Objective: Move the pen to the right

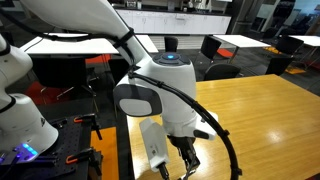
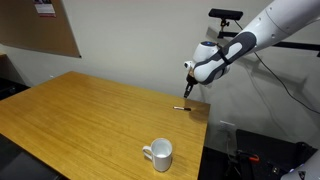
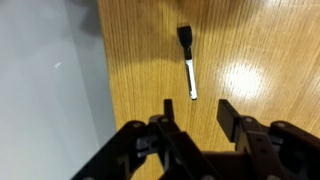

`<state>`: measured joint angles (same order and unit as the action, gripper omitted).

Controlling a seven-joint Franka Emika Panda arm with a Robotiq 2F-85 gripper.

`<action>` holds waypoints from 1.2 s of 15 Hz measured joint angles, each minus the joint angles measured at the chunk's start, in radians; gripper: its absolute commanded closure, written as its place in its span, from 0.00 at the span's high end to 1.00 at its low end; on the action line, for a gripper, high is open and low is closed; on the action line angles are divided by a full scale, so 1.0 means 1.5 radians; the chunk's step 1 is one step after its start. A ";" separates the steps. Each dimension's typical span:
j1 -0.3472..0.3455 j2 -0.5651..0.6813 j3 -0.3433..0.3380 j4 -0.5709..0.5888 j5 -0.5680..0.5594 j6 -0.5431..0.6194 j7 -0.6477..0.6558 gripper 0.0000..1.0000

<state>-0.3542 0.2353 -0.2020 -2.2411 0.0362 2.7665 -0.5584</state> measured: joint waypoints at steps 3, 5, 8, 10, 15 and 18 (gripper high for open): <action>0.001 0.000 0.000 0.000 -0.019 0.000 0.014 1.00; 0.006 -0.001 -0.001 -0.002 -0.045 -0.002 0.029 1.00; 0.022 -0.006 0.000 -0.010 -0.081 -0.011 0.038 1.00; 0.035 -0.018 0.005 -0.024 -0.098 -0.019 0.038 1.00; 0.064 -0.058 0.023 -0.065 -0.115 -0.028 0.036 1.00; 0.067 -0.059 0.024 -0.067 -0.115 -0.028 0.036 1.00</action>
<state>-0.2532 0.1473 -0.1663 -2.3419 -0.1366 2.7242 -0.5050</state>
